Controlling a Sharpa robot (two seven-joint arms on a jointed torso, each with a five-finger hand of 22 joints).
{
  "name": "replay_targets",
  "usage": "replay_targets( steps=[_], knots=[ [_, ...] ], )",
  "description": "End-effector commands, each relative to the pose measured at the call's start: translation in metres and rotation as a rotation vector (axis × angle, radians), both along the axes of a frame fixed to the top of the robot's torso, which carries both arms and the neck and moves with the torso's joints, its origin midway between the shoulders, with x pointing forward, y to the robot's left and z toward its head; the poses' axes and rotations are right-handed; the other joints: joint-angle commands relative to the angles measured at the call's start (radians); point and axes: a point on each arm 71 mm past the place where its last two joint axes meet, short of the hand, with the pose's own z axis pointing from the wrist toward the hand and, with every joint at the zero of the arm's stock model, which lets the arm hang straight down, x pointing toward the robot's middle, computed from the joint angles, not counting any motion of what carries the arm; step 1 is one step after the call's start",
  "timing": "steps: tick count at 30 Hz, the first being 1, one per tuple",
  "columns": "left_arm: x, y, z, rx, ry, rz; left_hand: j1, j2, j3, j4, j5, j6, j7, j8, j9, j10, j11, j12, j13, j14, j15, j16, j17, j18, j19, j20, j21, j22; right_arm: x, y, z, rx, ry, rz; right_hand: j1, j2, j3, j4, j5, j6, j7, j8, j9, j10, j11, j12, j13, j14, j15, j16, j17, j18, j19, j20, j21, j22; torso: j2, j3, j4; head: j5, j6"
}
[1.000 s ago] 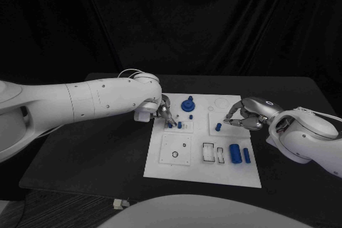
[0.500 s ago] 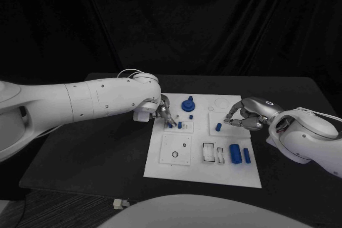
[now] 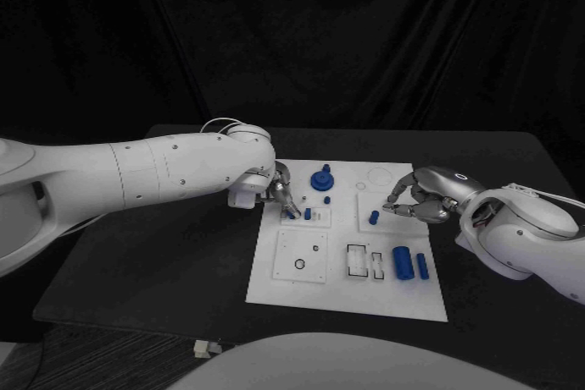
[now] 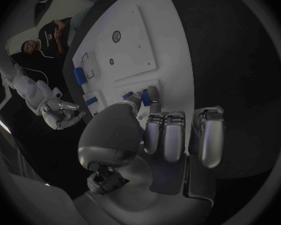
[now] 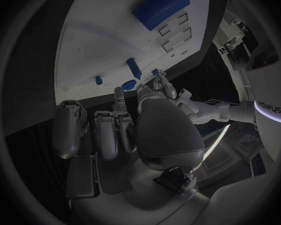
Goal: Assemble the parts on the task board
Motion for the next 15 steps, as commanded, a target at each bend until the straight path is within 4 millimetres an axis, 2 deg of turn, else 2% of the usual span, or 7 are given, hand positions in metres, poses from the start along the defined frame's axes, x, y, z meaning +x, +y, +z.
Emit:
replay_targets(
  steps=[1,4,5,10,15],
  knots=[
    [-0.0008,0.0004,-0.0024,-0.026,-0.015,0.006,-0.012,0.001,-0.016,0.011,-0.019,-0.01,0.003,0.004,0.006,0.106,-0.003,0.003,0.262,0.104,0.0,0.003,0.263,0.002,0.044,-0.002,-0.003,0.213,-0.0002,-0.0008,-0.0015,-0.007,0.005,-0.012,0.008,-0.002,-0.003,-0.004,0.004,-0.001,0.0,-0.003,-0.002,0.104,-0.002,0.004,0.263,0.093,-0.005,-0.004,0.222,0.012,-0.007,0.003,-0.005,0.184,0.0,-0.0003,-0.0009,0.001,0.0],
    [-0.0005,0.0001,-0.0009,-0.057,-0.041,0.014,-0.049,0.0,-0.045,0.043,-0.068,-0.021,0.009,0.004,0.014,0.106,0.002,0.003,0.262,0.104,0.005,0.003,0.263,0.003,0.043,0.002,-0.006,0.212,-0.0001,-0.001,-0.0016,-0.008,0.005,-0.013,0.008,-0.002,-0.003,-0.004,0.004,-0.001,0.0,-0.003,-0.002,0.104,-0.002,0.004,0.263,0.093,-0.005,-0.004,0.222,0.012,-0.007,0.003,-0.005,0.184,0.0,-0.0002,-0.0008,-0.001,0.0],
    [-0.0004,-0.0002,-0.0002,-0.07,-0.052,0.016,-0.054,-0.002,-0.052,0.049,-0.072,-0.024,0.01,0.004,0.016,0.106,0.003,0.003,0.262,0.104,0.006,0.003,0.263,0.002,0.044,0.003,-0.005,0.213,-0.0001,-0.0012,-0.0016,-0.008,0.005,-0.013,0.008,-0.002,-0.003,-0.004,0.004,-0.001,0.0,-0.003,-0.002,0.104,-0.002,0.004,0.263,0.093,-0.005,-0.004,0.222,0.012,-0.007,0.003,-0.005,0.184,0.0,-0.0003,-0.0006,-0.001,0.0],
    [-0.0013,-0.0004,0.0022,-0.11,-0.084,0.022,-0.074,-0.007,-0.084,0.076,-0.054,-0.042,0.014,0.003,0.025,0.106,0.006,0.003,0.262,0.104,0.009,0.003,0.263,0.002,0.045,0.006,-0.005,0.214,0.0,-0.0016,-0.0018,-0.009,0.006,-0.014,0.009,-0.003,-0.003,-0.003,0.005,-0.001,0.0,-0.003,-0.002,0.104,-0.002,0.004,0.263,0.093,-0.005,-0.003,0.223,0.011,-0.006,0.003,-0.005,0.184,0.0,0.0002,-0.0001,-0.002,0.0],
    [-0.0019,0.0012,0.004,-0.131,-0.101,0.026,-0.098,-0.008,-0.125,0.115,-0.063,-0.052,0.017,0.005,0.032,0.106,0.009,0.003,0.262,0.104,0.012,0.003,0.263,0.002,0.045,0.009,-0.005,0.216,0.0004,-0.0016,-0.0022,-0.01,0.006,-0.014,0.009,-0.003,-0.003,-0.003,0.005,-0.001,0.0,-0.003,-0.002,0.104,-0.002,0.004,0.263,0.093,-0.005,-0.003,0.223,0.011,-0.006,0.003,-0.005,0.184,0.0,0.0001,-0.0002,-0.001,0.0]
  ],
)
